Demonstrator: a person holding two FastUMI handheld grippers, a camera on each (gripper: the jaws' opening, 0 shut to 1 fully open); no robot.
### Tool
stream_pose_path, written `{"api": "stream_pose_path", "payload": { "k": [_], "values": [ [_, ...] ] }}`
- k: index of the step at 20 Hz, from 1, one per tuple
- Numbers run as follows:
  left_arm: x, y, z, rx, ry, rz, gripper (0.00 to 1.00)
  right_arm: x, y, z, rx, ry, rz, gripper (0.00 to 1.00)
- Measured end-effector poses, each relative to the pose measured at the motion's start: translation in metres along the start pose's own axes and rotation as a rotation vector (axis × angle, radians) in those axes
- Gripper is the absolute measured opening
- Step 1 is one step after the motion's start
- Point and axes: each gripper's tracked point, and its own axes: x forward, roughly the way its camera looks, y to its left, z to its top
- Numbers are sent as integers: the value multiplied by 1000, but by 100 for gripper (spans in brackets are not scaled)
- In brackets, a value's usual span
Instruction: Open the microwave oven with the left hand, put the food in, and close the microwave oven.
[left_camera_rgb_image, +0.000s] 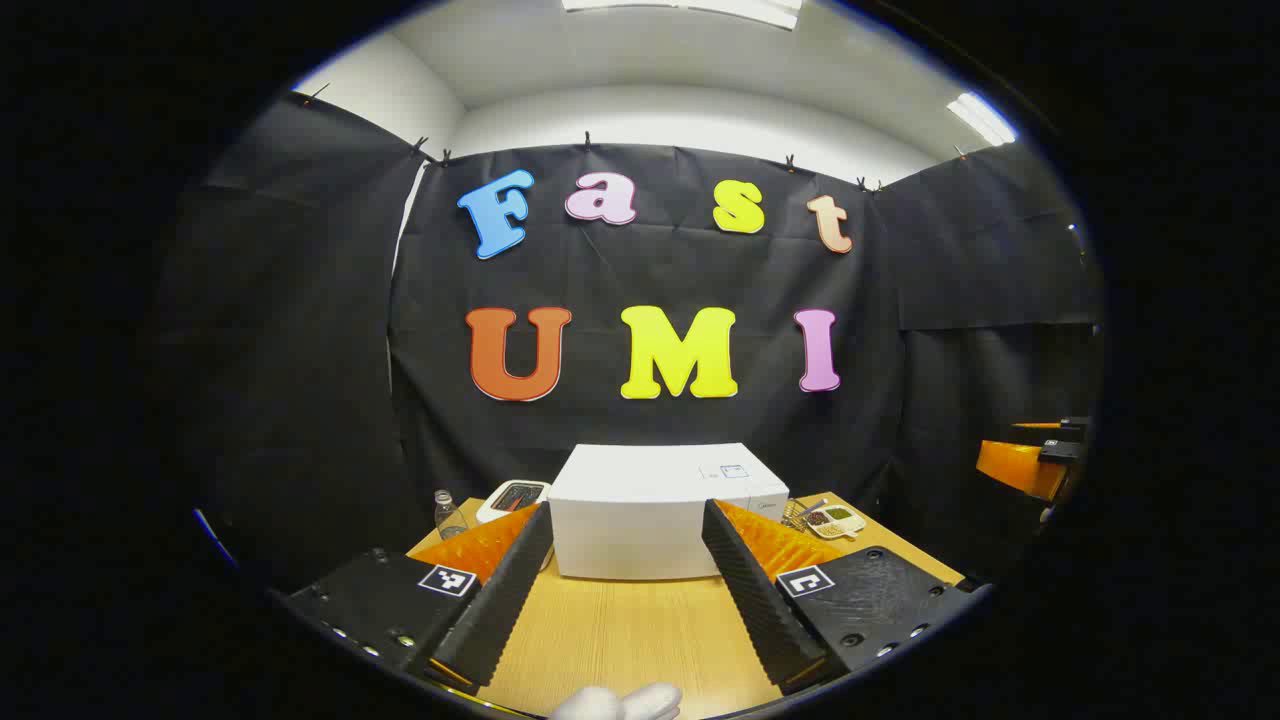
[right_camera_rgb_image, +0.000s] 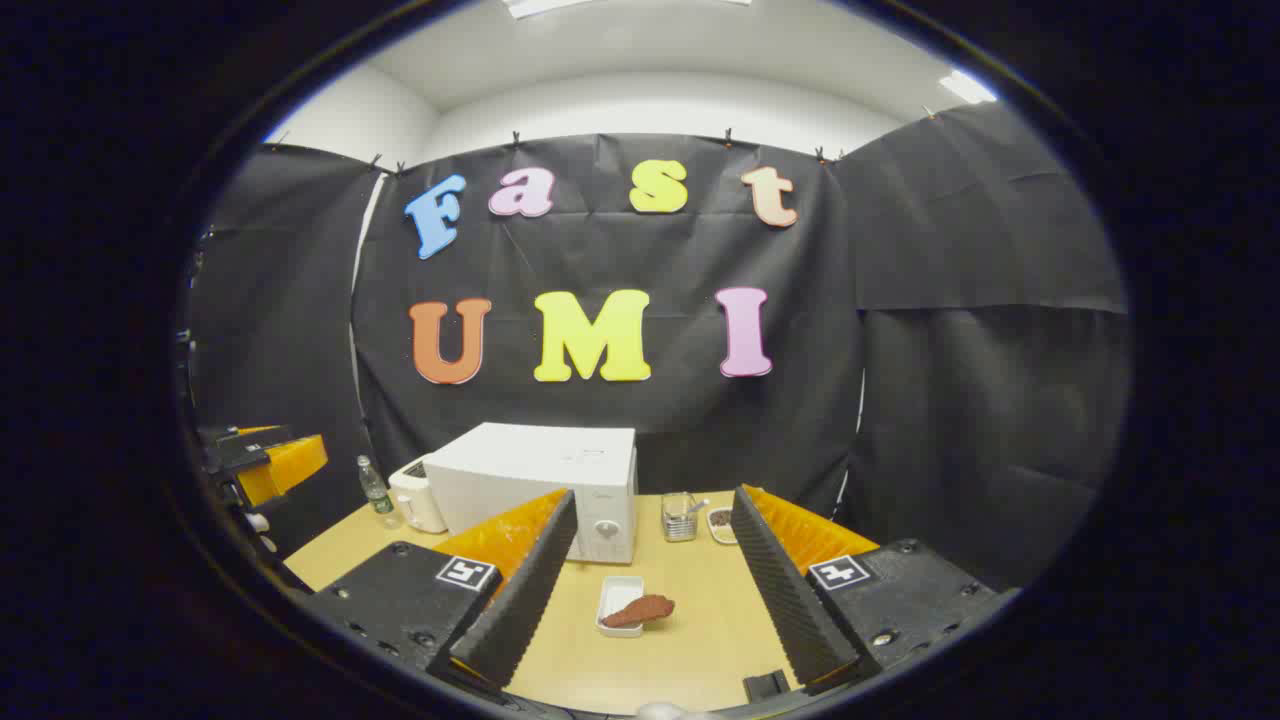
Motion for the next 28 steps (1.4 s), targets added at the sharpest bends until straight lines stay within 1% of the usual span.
{"api": "stream_pose_path", "payload": {
  "k": [1, 2, 3, 4, 5, 6, 13, 16, 20, 25, 27, 28],
  "values": [
    [0, 1, -2, 4, 1, 5, 93, 1, 1, -1, 1, 1, 3, 99],
    [1, 1, -2, 7, 2, 8, 93, 3, 1, 0, 3, 3, 4, 91],
    [2, 0, -2, 8, 1, 6, 93, 5, 1, 1, 4, 0, 3, 99],
    [3, -1, -2, 10, 1, 8, 93, 6, 0, 0, 4, 2, 3, 91],
    [4, -1, -2, 12, 1, 7, 93, 7, 0, -1, 7, 4, 5, 91],
    [5, 0, -2, 18, -2, 11, 93, 8, -1, -1, 14, 3, 6, 99],
    [15, -6, -5, 18, 2, 22, 93, 19, -6, -2, 7, 11, 18, 99],
    [24, -10, -11, 34, 5, 29, 93, 22, -14, -1, 4, 12, 17, 99],
    [47, -30, -23, 51, -11, 17, 93, 27, -28, 2, -9, 12, 10, 99],
    [88, -72, -71, 55, 21, -30, 93, 33, -58, 6, -5, 28, -15, 99],
    [109, -93, -88, 50, 0, -49, 94, 33, -70, 10, -28, 16, -20, 99],
    [121, -104, -100, 51, 14, -56, 94, 34, -79, 9, -39, 23, -35, 99]
  ]
}}
